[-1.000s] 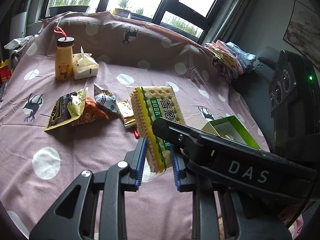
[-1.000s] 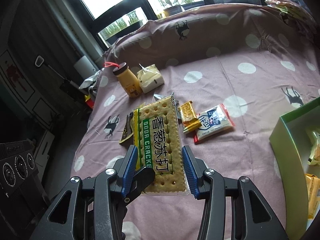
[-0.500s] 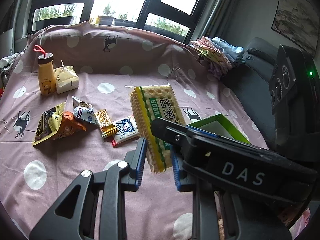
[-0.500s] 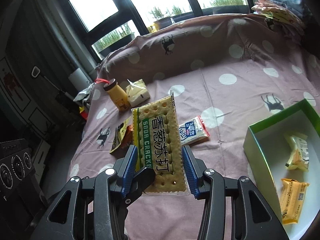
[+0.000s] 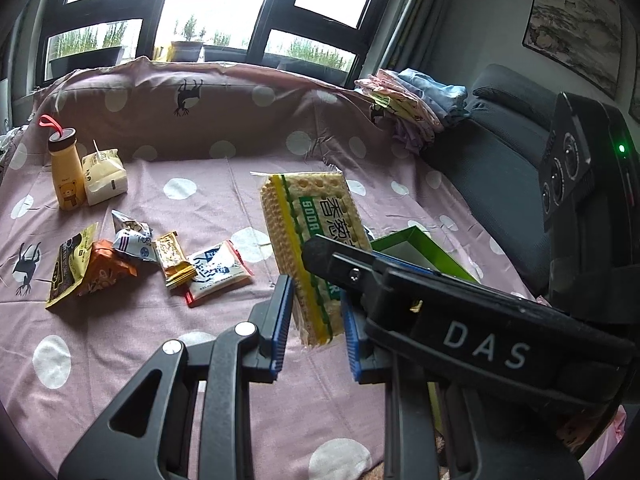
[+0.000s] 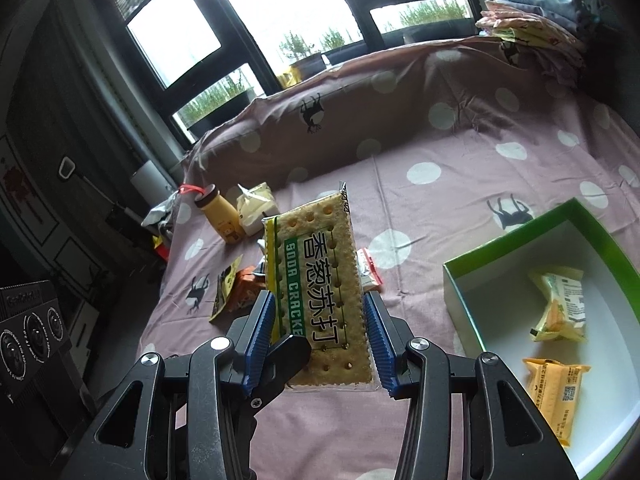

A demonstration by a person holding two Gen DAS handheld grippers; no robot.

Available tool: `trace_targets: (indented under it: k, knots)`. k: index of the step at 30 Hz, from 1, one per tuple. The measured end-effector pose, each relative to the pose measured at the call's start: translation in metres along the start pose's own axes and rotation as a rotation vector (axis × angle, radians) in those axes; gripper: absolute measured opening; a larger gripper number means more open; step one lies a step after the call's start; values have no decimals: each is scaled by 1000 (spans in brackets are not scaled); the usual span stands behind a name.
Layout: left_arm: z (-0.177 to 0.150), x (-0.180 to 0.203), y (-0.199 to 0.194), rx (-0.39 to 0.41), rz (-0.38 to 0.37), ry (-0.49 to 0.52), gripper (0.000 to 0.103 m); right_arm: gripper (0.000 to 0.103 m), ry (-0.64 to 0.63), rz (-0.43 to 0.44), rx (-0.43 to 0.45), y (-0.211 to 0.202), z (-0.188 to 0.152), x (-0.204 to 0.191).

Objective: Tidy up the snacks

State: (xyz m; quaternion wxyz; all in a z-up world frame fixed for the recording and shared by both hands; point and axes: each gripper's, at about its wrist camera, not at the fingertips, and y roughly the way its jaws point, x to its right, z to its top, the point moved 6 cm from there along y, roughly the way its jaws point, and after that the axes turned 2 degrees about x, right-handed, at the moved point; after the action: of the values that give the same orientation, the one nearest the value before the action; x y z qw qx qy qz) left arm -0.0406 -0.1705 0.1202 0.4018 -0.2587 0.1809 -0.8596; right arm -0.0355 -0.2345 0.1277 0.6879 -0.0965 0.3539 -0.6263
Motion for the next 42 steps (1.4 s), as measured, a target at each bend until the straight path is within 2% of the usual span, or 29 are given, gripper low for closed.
trace_targets:
  k: [42]
  knots:
    - [-3,84,68,-125,-184,136,22,49,224,-182,73,-40,6,107]
